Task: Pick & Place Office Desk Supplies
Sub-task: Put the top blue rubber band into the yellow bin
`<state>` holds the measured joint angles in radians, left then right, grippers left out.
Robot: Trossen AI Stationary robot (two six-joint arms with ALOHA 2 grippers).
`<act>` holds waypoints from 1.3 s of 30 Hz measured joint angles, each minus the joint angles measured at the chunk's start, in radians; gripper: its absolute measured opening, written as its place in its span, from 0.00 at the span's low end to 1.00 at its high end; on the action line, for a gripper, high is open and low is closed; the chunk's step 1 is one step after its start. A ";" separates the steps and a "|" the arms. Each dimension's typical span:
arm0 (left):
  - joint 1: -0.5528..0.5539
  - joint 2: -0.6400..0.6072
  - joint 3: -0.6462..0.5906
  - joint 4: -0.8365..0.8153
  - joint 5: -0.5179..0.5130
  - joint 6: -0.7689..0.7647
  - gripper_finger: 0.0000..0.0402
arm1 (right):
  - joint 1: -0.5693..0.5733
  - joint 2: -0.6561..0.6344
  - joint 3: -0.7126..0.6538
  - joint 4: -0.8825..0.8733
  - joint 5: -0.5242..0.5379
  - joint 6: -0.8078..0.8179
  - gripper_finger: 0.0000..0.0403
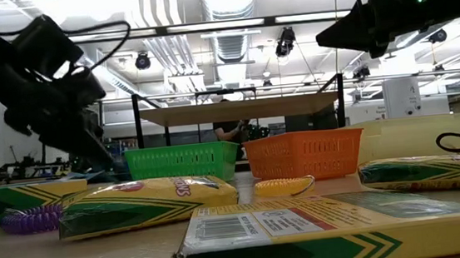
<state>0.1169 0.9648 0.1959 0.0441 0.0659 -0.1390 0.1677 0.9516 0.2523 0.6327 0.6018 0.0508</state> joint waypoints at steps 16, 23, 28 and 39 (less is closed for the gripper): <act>-0.006 -0.184 0.075 0.127 0.032 -0.148 0.01 | 0.000 0.000 0.000 0.000 0.000 0.000 0.22; -0.007 -0.058 0.074 0.382 0.032 -0.184 0.01 | 0.000 0.000 0.000 0.000 0.000 0.000 0.22; -0.008 0.103 0.075 0.600 0.032 -0.185 0.01 | 0.000 0.000 0.000 0.000 0.000 0.000 0.19; -0.022 0.508 0.309 0.693 0.035 -0.177 0.01 | 0.000 0.000 0.000 0.000 0.000 0.000 0.20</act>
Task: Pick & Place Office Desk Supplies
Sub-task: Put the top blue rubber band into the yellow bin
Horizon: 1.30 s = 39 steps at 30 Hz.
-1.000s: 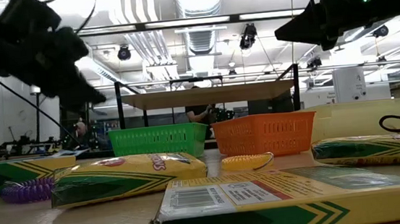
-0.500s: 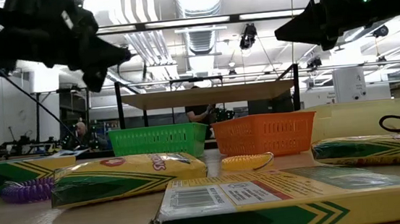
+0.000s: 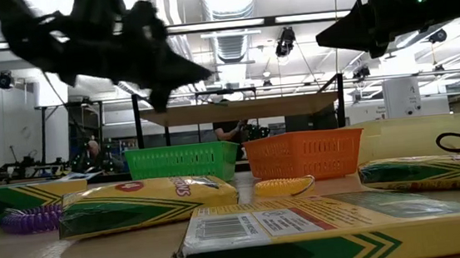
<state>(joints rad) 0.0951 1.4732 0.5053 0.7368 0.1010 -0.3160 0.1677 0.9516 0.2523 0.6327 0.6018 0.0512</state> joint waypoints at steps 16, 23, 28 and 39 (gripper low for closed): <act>-0.019 0.364 0.328 -0.061 0.170 0.139 0.01 | 0.000 0.000 0.000 0.000 0.000 -0.001 0.21; -0.019 0.362 0.346 -0.091 0.188 0.160 0.01 | 0.000 0.000 0.000 0.000 0.000 0.000 0.18; -0.019 0.362 0.343 -0.090 0.194 0.159 0.01 | 0.000 0.000 0.000 0.000 0.000 0.000 0.17; -0.108 0.362 0.342 -0.110 0.400 0.237 0.01 | 0.000 0.000 0.000 0.000 0.000 -0.001 0.21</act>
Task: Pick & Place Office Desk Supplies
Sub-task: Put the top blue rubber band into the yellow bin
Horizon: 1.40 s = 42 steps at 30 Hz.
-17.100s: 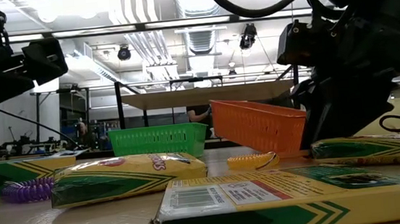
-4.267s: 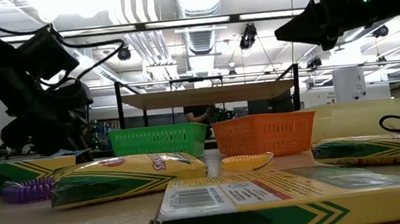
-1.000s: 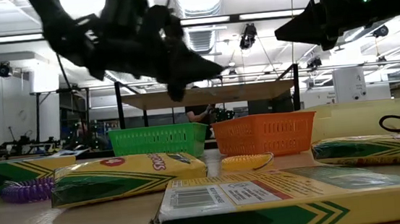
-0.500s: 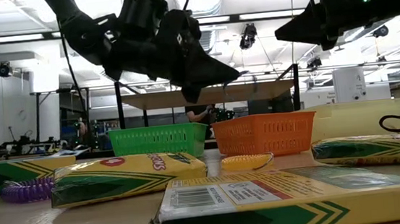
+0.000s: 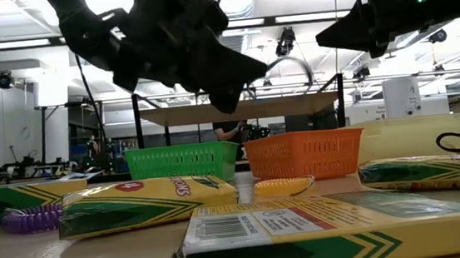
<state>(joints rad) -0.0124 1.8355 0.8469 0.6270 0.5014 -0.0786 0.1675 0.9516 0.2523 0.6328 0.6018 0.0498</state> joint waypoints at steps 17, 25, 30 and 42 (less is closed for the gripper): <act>-0.088 0.173 0.117 -0.003 -0.131 0.038 0.01 | 0.000 0.000 0.000 -0.001 0.000 0.001 0.19; -0.061 0.288 0.252 -0.086 -0.138 0.021 0.01 | 0.000 0.000 0.000 -0.003 0.000 0.002 0.17; -0.050 0.318 0.312 -0.182 -0.139 0.020 0.01 | 0.000 0.000 0.000 -0.016 0.000 0.002 0.17; -0.051 0.310 0.318 -0.246 -0.151 0.025 0.06 | 0.000 0.000 0.000 -0.026 0.000 0.001 0.17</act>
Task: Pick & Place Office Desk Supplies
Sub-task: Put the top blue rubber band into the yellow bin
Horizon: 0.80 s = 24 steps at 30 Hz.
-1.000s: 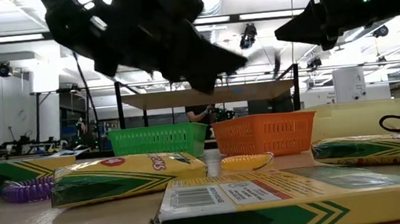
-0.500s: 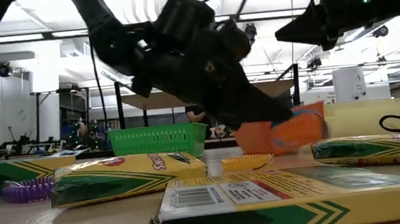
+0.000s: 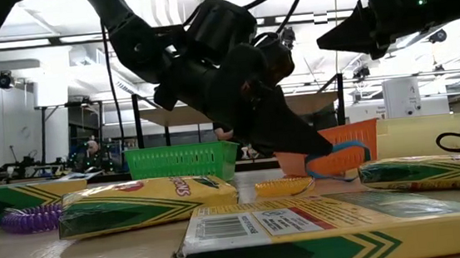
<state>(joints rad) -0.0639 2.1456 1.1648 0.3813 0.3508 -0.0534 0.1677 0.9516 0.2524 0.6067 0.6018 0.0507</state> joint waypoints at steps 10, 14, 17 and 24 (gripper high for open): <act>-0.001 -0.006 0.000 -0.003 -0.001 0.001 0.32 | 0.000 0.000 0.000 0.000 0.000 0.001 0.17; -0.004 -0.048 -0.001 -0.030 -0.004 0.010 0.38 | 0.000 0.000 0.000 0.000 0.000 0.001 0.17; -0.010 -0.088 -0.001 -0.074 -0.025 0.040 0.42 | 0.000 0.000 0.000 0.000 0.000 -0.001 0.17; -0.037 -0.126 -0.006 -0.118 -0.089 0.078 0.51 | 0.000 0.000 0.000 0.000 0.000 0.001 0.17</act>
<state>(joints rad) -0.1013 2.0201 1.1587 0.2630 0.2619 0.0242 0.1677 0.9516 0.2524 0.6064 0.6018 0.0513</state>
